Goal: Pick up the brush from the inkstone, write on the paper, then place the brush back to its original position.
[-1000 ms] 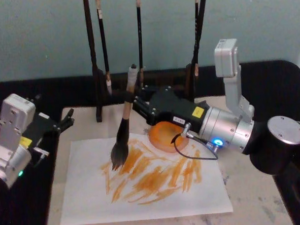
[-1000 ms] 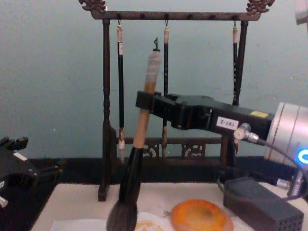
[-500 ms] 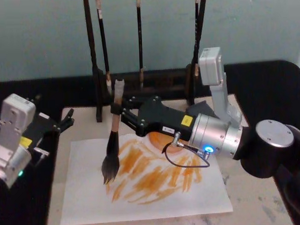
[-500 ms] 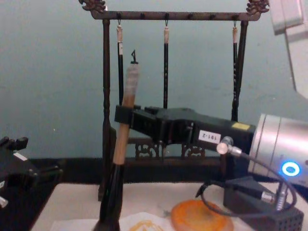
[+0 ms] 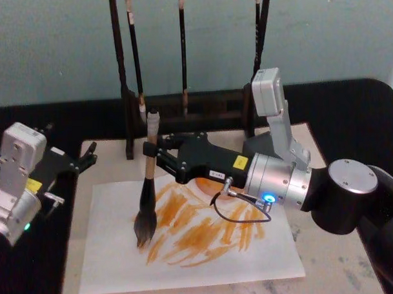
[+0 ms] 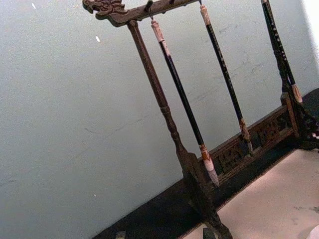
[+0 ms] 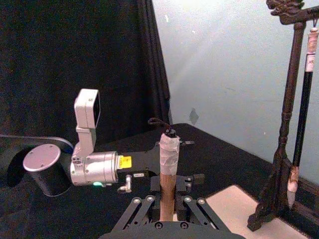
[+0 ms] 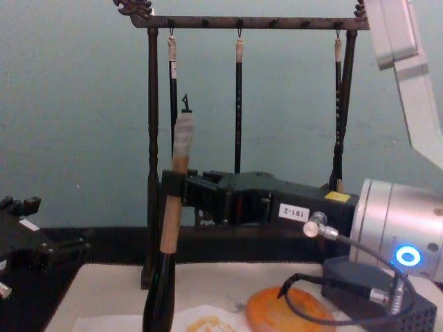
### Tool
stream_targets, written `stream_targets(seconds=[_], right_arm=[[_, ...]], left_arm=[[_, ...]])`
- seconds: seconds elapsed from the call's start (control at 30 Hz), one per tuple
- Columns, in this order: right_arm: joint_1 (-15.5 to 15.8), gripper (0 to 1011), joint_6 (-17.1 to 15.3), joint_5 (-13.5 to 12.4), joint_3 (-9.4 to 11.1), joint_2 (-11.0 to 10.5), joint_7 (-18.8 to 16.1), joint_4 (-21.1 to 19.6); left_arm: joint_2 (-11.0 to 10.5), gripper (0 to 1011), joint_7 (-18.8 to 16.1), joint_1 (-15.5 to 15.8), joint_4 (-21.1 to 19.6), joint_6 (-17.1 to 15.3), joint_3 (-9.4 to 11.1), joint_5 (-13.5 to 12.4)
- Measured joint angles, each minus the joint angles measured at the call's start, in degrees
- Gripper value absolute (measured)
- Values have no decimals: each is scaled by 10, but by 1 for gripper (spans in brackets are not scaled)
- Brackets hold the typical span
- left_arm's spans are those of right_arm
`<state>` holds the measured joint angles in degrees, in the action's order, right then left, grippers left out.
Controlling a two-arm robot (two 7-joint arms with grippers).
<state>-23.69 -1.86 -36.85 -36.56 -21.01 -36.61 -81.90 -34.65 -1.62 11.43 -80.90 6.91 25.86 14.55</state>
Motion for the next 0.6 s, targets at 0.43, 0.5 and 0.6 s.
stream_targets(seconds=[0.43, 0.5, 0.6], right_arm=[[-10, 175, 1, 0, -1, 11, -3, 22], [-11, 175, 2, 0, -2, 12, -3, 24], [-15, 175, 5, 3, -3, 17, -3, 34]], left_arm=[[0, 1001, 0, 0, 0, 0, 0, 0], [0, 1001, 0, 0, 0, 0, 0, 0], [0, 1001, 0, 0, 0, 0, 0, 0]])
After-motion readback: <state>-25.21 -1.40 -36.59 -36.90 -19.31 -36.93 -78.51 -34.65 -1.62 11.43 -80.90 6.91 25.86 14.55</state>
